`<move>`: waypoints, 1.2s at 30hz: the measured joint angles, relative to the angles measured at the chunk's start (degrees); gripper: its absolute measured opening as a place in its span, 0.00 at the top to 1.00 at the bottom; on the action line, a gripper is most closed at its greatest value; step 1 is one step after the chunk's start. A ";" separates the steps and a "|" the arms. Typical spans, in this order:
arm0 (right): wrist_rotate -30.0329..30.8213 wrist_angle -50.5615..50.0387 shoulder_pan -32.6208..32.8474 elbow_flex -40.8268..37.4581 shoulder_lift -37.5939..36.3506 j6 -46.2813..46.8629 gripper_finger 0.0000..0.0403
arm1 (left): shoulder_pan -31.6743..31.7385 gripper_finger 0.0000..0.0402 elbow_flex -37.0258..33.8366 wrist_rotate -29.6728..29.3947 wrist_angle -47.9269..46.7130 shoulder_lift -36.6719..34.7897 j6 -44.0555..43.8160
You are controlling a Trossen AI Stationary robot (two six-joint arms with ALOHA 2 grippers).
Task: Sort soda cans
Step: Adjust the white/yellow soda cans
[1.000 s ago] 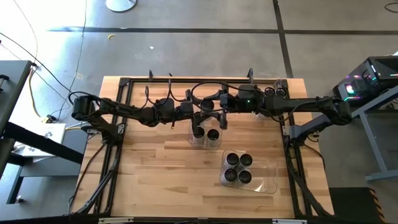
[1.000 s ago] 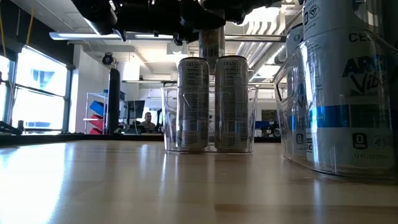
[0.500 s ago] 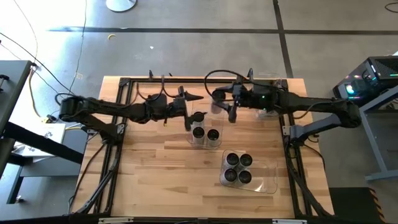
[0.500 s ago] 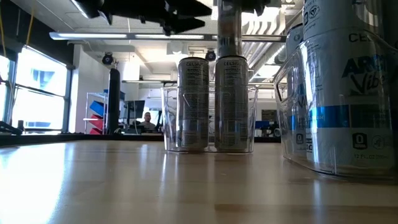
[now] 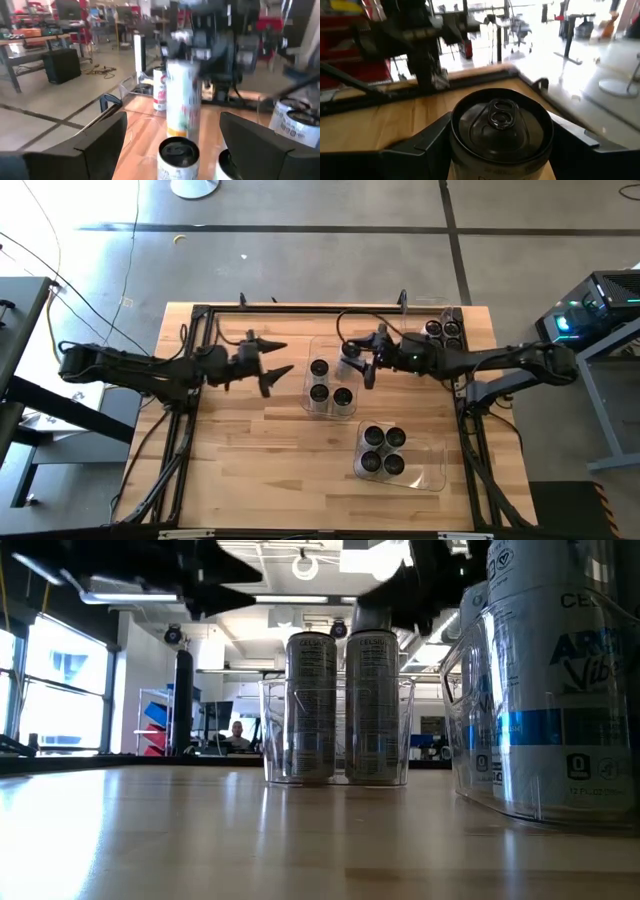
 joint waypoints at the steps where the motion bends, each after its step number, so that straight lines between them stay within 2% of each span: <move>1: -0.02 0.68 -0.07 -1.18 0.45 0.81 0.40 | -0.20 0.22 -1.97 -0.18 1.70 -1.08 -0.63; 6: -0.67 3.71 0.42 -2.26 3.49 2.97 0.40 | -3.48 0.22 -9.97 -0.01 15.21 -2.14 -2.22; 9: -1.10 4.79 1.06 -2.37 6.78 3.02 0.40 | -5.82 0.22 -11.81 -0.19 17.52 -1.97 -1.77; 13: -1.21 6.36 1.97 -2.28 10.13 2.75 0.40 | -9.63 0.22 -11.92 -0.78 17.28 -1.75 -1.19; 20: -1.11 6.17 4.11 -2.34 13.69 2.09 0.40 | -14.98 0.22 -11.92 -8.46 16.09 -1.77 -0.70; 24: -1.12 5.72 4.14 -2.32 14.36 2.03 0.40 | -16.38 0.22 -11.92 -9.92 16.00 -1.77 -0.70; 30: -1.45 6.35 4.16 -2.27 14.24 1.93 0.24 | -17.28 0.22 -11.92 -10.07 15.39 -1.77 0.16; 36: -1.43 6.33 4.12 -2.26 12.28 0.66 0.22 | -17.37 0.22 -11.85 -8.39 10.71 -1.76 -2.21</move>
